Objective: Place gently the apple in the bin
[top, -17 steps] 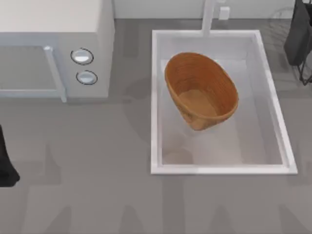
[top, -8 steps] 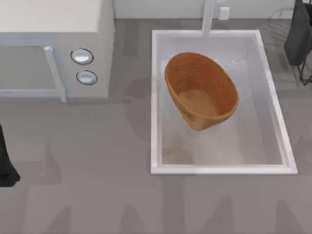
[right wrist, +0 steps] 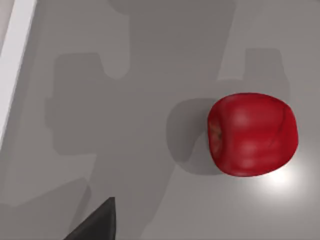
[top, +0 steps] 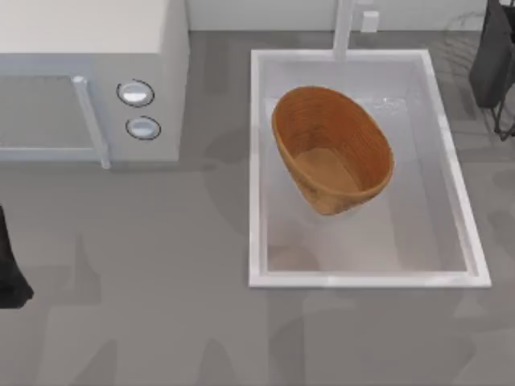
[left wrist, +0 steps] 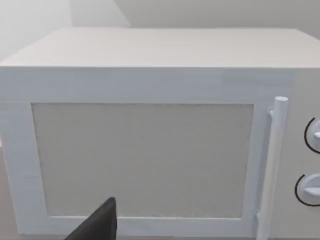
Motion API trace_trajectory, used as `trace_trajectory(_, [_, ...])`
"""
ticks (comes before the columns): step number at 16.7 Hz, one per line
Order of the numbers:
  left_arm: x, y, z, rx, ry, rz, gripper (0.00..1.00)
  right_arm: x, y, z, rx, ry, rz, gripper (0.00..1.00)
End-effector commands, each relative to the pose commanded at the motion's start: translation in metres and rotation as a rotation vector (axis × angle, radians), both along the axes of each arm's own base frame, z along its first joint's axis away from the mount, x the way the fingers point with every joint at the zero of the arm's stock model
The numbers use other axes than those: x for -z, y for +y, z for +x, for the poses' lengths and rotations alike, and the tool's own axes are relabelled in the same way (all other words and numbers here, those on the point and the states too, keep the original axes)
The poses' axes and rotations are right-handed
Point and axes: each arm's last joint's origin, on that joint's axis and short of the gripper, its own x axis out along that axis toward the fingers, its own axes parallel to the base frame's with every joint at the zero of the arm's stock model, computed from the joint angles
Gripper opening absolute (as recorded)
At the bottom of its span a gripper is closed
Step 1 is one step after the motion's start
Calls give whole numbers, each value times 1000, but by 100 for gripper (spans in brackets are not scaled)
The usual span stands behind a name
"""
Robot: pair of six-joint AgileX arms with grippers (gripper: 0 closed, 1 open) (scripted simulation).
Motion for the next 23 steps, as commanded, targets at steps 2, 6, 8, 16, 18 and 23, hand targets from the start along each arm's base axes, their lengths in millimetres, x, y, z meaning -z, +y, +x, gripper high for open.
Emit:
trace_trajectory(2, [0,0,0,0,0,0,100,10,-11,30,-25,157,4,100])
trace_trajectory(6, [0,0,0,0,0,0,100,31,-33,76,-74,367,23,100])
trace_trajectory(8, [0,0,0,0,0,0,100,41,-41,92,-94,430,34,100])
trace_trajectory(16, [0,0,0,0,0,0,100,50,-47,107,-116,478,42,100])
trace_trajectory(18, [0,0,0,0,0,0,100,56,-48,107,-114,482,44,100])
trace_trajectory(23, [0,0,0,0,0,0,100,102,-49,113,-112,474,42,100])
